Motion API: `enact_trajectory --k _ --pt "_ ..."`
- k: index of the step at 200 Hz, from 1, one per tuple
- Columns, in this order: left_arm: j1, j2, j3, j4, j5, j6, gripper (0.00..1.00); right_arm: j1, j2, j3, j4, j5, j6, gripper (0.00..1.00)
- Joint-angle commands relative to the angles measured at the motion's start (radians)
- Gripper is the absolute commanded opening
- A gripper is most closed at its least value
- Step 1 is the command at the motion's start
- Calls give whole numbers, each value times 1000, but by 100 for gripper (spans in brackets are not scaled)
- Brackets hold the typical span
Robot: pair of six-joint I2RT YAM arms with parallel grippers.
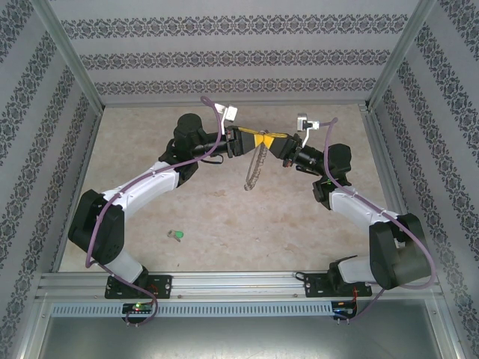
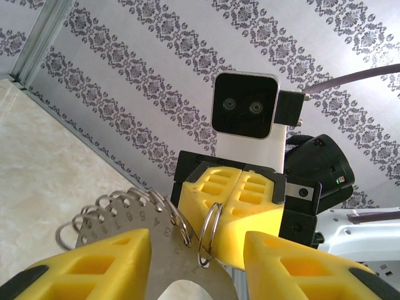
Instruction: Put the keys on the keyring
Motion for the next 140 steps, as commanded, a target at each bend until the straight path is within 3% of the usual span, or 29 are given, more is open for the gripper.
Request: enact_trajectory --k 1,60,111,131,140 --pt "-14 -28 3 66 -8 9 42 -7 -17 10 77 -4 4 0" --pt "-15 -26 4 89 -15 2 28 -7 -13 10 77 -8 4 0" --pt "-15 -27 2 92 -24 1 0 -8 -13 7 74 -13 4 0" --pt "-14 -33 10 54 -27 24 0 -12 -13 4 66 -14 7 0" --pt "-15 -36 20 8 -26 55 0 -21 -15 1 62 -9 15 22"
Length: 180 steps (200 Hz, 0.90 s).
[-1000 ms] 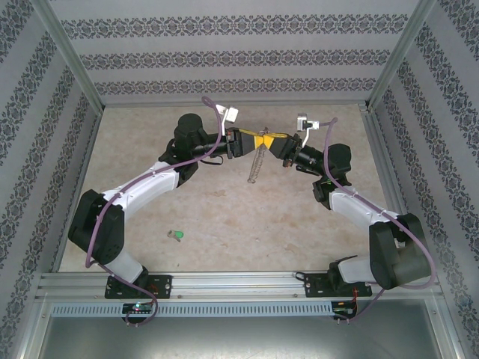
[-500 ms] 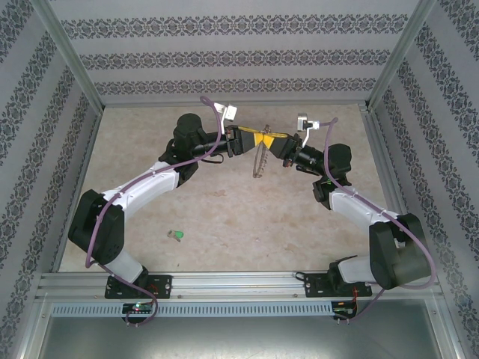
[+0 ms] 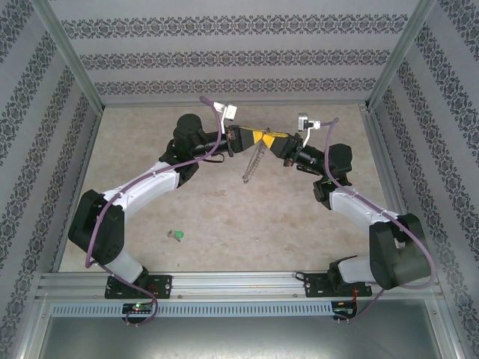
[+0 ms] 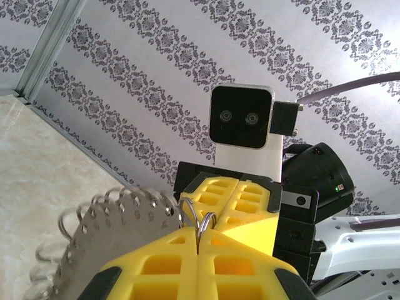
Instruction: Put the keys on the keyring
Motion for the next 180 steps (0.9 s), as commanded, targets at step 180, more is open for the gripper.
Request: enact_trajectory --k 180 --pt "-6 -65 332 -944 -15 841 0 -6 -91 -95 9 -150 59 38"
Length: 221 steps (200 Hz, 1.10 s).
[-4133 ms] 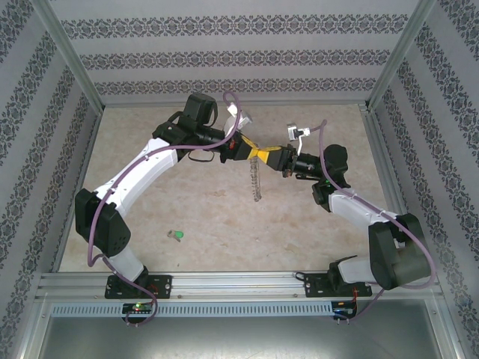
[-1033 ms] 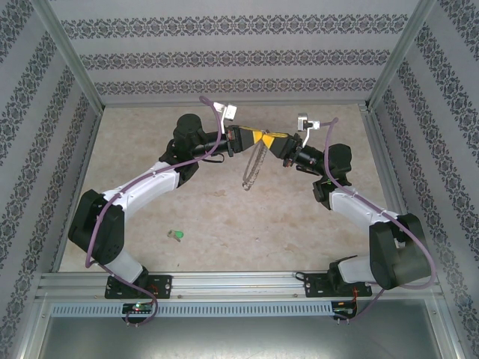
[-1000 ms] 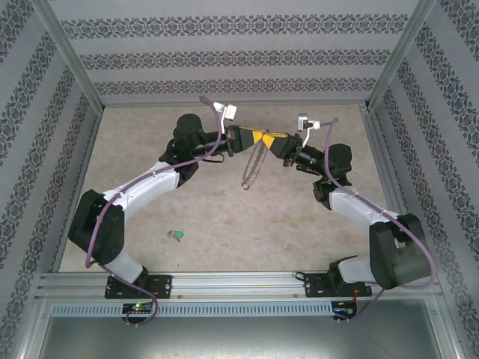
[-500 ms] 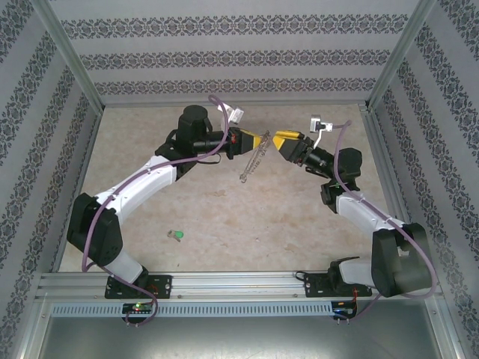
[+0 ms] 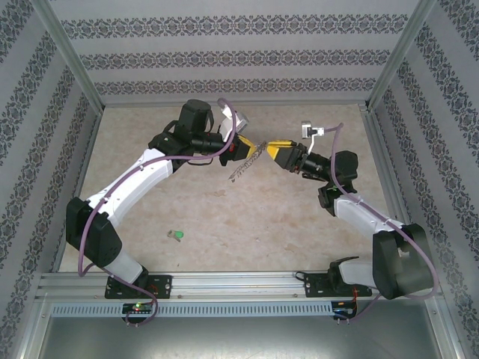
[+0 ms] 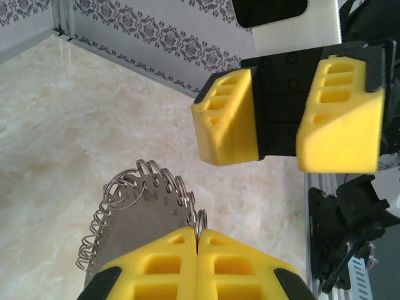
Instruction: Put the keys on the keyring
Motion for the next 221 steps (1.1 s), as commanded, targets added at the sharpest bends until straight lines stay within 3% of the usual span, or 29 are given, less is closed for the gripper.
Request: enact_trajectory --k 1,40,221 --pt "-6 -43 41 -27 -1 60 0 23 -20 -18 13 -46 -3 38" --pt "-6 -48 40 -13 -4 46 0 42 -12 -44 13 -32 -12 32" --pt "-6 -48 8 77 20 -23 0 91 66 42 37 9 -14 29"
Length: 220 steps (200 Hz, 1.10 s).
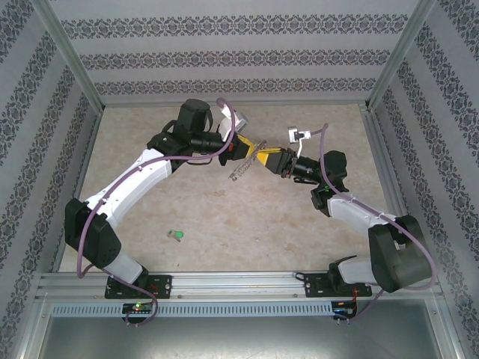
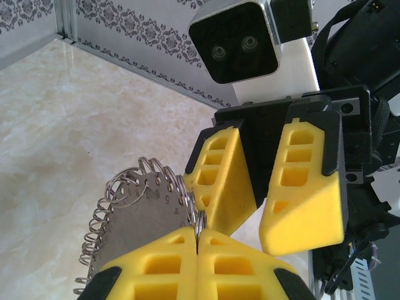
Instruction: Put the keys on the keyring
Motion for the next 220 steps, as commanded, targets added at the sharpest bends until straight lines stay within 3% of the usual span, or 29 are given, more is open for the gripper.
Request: enact_trajectory --k 1,160,220 --pt "-7 -39 7 67 25 -18 0 21 8 42 55 6 -13 29" --pt "-7 -40 -36 166 44 -97 0 -6 39 33 81 79 -11 38" --pt "-6 -30 -43 176 40 -105 0 -4 27 50 90 67 -5 27"
